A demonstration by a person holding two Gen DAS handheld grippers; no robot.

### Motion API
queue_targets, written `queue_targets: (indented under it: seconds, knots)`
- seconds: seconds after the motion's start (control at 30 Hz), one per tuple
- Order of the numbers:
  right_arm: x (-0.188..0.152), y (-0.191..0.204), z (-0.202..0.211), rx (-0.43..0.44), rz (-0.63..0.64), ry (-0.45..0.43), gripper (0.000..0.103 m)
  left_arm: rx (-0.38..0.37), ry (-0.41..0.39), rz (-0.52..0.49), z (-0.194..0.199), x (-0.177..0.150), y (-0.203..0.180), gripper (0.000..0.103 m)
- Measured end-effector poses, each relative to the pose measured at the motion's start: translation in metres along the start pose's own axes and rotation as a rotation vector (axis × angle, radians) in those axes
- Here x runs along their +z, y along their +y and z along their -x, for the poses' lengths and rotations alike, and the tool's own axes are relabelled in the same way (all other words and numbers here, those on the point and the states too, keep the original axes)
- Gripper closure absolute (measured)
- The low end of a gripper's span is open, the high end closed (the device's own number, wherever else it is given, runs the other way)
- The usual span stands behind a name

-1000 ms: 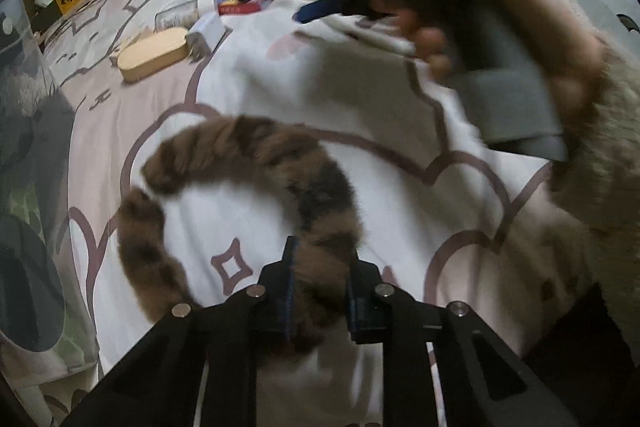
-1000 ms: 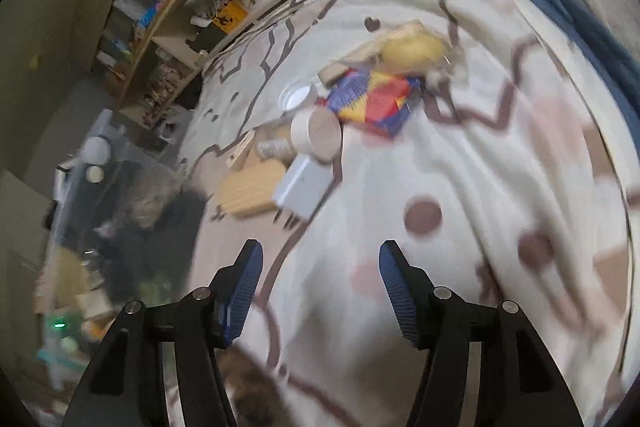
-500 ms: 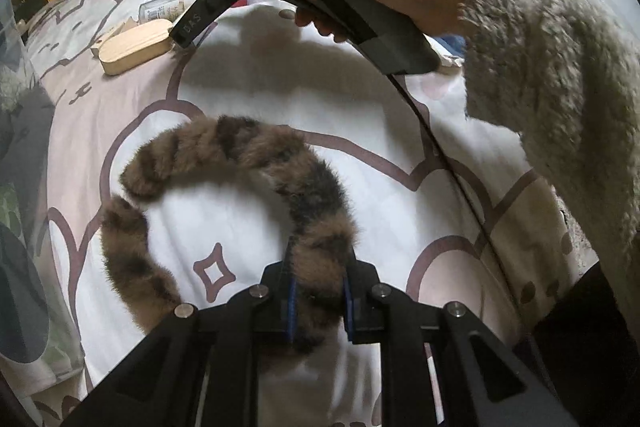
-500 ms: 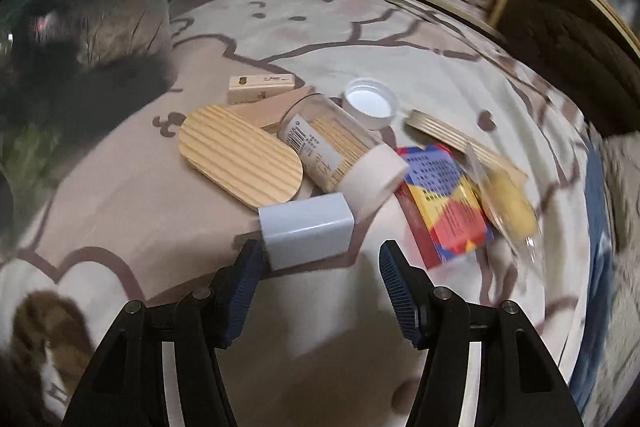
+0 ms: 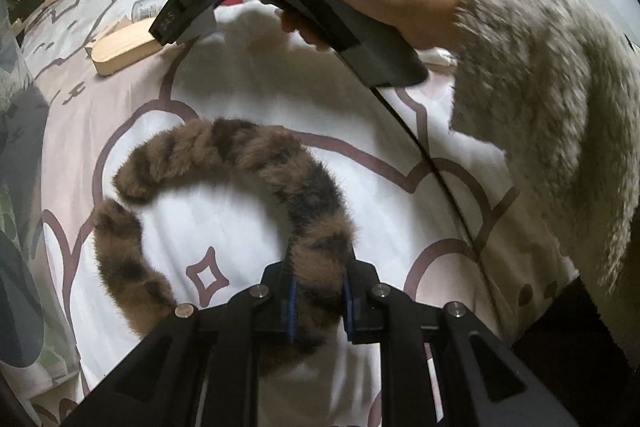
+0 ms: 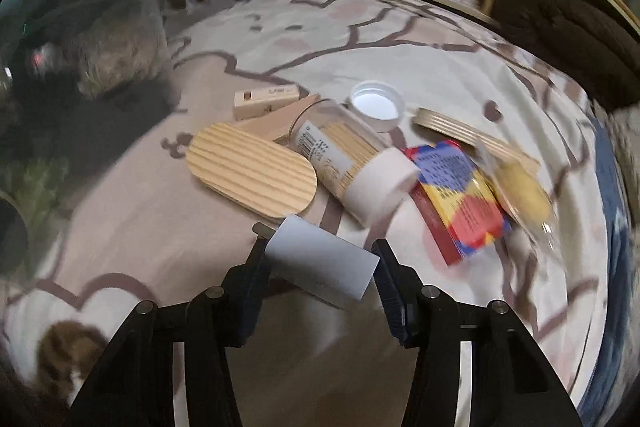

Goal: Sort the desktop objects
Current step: 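Grasp the white rectangular block with the right tool while the left tool holds the headband, then lift the white block with the right tool while the left tool holds the headband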

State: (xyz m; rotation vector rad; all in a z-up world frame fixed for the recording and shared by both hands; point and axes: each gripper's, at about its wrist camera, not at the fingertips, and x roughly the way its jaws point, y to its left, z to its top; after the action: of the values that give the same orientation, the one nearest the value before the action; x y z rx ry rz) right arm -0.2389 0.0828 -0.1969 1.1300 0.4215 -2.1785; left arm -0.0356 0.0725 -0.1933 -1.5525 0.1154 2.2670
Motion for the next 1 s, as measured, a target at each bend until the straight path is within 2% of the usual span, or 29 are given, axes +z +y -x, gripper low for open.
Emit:
queue_targets:
  seconds: [0.33, 0.6, 0.63, 0.7, 0.73, 0.77, 0.9, 1.0]
  knots:
    - [-0.042, -0.02, 0.098, 0.127, -0.314, -0.071, 0.051, 0.003, -0.046, 0.032, 0.012, 0.008, 0.006, 0.09]
    - [-0.091, -0.011, 0.162, 0.151, -0.475, -0.11, 0.051, 0.045, -0.025, -0.018, 0.003, -0.009, -0.003, 0.088]
    - [-0.097, -0.01, 0.169, 0.153, -0.495, -0.119, 0.051, 0.047, -0.02, -0.024, 0.002, -0.012, -0.005, 0.084]
    - [-0.109, -0.008, 0.183, 0.164, -0.538, -0.142, 0.051, 0.064, -0.006, -0.031, -0.002, -0.017, -0.007, 0.071]
    - [-0.115, -0.007, 0.189, 0.172, -0.556, -0.151, 0.051, 0.074, -0.002, -0.035, -0.003, -0.018, -0.006, 0.062]
    - [-0.12, -0.006, 0.194, 0.179, -0.571, -0.16, 0.051, 0.082, -0.004, -0.039, -0.002, -0.019, -0.005, 0.057]
    - [-0.137, -0.001, 0.211, 0.202, -0.616, -0.195, 0.051, 0.102, -0.005, -0.064, 0.008, -0.023, -0.002, 0.055]
    - [-0.147, 0.001, 0.218, 0.225, -0.64, -0.212, 0.051, 0.112, -0.004, -0.103, 0.019, -0.03, -0.003, 0.047]
